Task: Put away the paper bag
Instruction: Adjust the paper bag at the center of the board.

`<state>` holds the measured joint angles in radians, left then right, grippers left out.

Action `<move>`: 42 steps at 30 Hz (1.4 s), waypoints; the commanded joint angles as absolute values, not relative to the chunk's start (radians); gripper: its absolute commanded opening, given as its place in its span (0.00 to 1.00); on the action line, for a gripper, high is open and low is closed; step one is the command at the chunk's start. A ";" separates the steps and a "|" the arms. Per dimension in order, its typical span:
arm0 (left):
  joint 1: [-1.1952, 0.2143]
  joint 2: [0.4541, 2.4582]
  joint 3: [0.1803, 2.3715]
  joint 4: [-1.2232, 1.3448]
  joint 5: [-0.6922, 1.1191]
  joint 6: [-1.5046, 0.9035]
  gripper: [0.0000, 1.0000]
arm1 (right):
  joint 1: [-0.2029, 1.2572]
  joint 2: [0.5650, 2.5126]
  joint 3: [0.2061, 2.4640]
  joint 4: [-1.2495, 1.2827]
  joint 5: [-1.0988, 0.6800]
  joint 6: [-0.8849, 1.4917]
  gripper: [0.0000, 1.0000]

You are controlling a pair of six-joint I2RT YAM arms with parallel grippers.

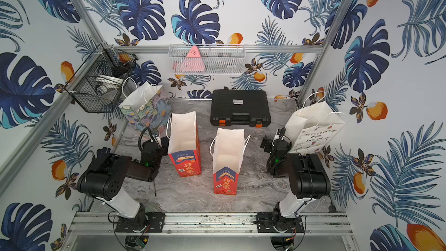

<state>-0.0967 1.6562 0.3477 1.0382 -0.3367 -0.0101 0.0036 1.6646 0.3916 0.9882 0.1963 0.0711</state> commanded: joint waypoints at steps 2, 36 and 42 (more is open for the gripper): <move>-0.097 1.657 0.352 1.066 -0.344 -0.021 0.99 | 0.005 1.664 0.388 1.005 0.206 0.076 1.00; -0.154 1.200 0.645 0.193 -0.800 -0.164 0.99 | 0.018 1.208 0.792 -0.094 0.187 0.420 1.00; -0.129 1.217 0.959 -0.396 -0.713 -0.374 0.99 | 0.018 1.131 0.947 -0.324 0.059 0.537 1.00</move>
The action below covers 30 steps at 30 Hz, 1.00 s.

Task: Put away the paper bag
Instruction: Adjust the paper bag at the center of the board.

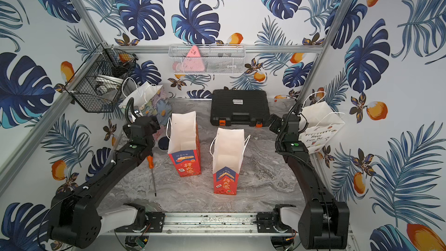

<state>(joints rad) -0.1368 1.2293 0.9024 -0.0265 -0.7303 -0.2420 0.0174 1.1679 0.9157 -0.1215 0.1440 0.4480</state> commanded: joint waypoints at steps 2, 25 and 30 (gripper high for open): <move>-0.129 1.156 0.951 -0.395 -0.627 -0.354 0.99 | 0.018 1.075 0.956 -0.354 0.007 0.545 1.00; -0.129 0.812 1.091 -0.472 0.115 -0.354 0.99 | 0.058 0.979 1.543 -1.217 -0.241 0.467 0.99; -0.129 0.822 1.154 -0.409 0.268 -0.389 0.99 | 0.057 0.999 1.651 -1.320 -0.324 0.436 0.99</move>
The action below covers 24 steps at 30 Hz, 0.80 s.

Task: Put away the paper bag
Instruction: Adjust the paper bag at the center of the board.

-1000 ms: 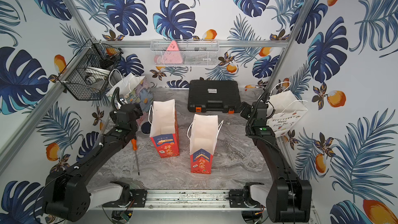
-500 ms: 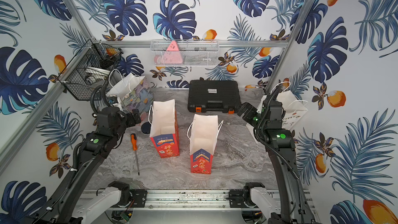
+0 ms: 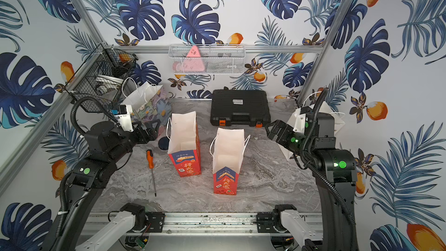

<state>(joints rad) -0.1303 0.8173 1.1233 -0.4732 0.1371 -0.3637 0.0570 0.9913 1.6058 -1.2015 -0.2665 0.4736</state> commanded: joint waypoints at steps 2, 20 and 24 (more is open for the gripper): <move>-0.129 0.833 1.190 -0.399 0.328 -0.397 0.99 | 0.066 0.998 1.683 -1.349 -0.329 0.432 0.99; -0.147 0.875 1.222 -0.302 0.604 -0.522 0.99 | 0.098 0.985 1.577 -1.378 -0.432 0.460 0.96; -0.171 0.892 1.220 -0.305 0.589 -0.523 0.99 | 0.191 0.991 1.539 -1.326 -0.380 0.505 0.96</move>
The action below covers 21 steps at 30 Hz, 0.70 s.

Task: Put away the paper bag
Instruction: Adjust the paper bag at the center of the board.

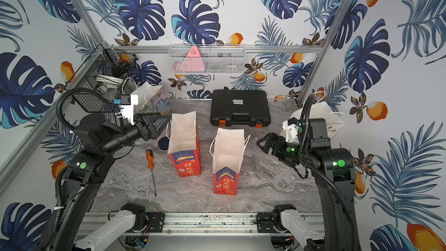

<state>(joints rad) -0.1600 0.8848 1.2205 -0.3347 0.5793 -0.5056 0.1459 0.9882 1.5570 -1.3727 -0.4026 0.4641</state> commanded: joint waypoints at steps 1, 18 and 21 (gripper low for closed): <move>-0.177 0.894 1.220 -0.304 0.583 -0.522 0.99 | 0.235 0.997 1.528 -1.312 -0.343 0.522 0.96; -0.218 0.905 1.223 -0.370 0.515 -0.479 0.99 | 0.806 1.179 1.513 -1.330 0.244 0.753 0.96; -0.221 0.907 1.218 -0.377 0.510 -0.471 0.99 | 0.823 1.193 1.514 -1.336 0.272 0.768 0.93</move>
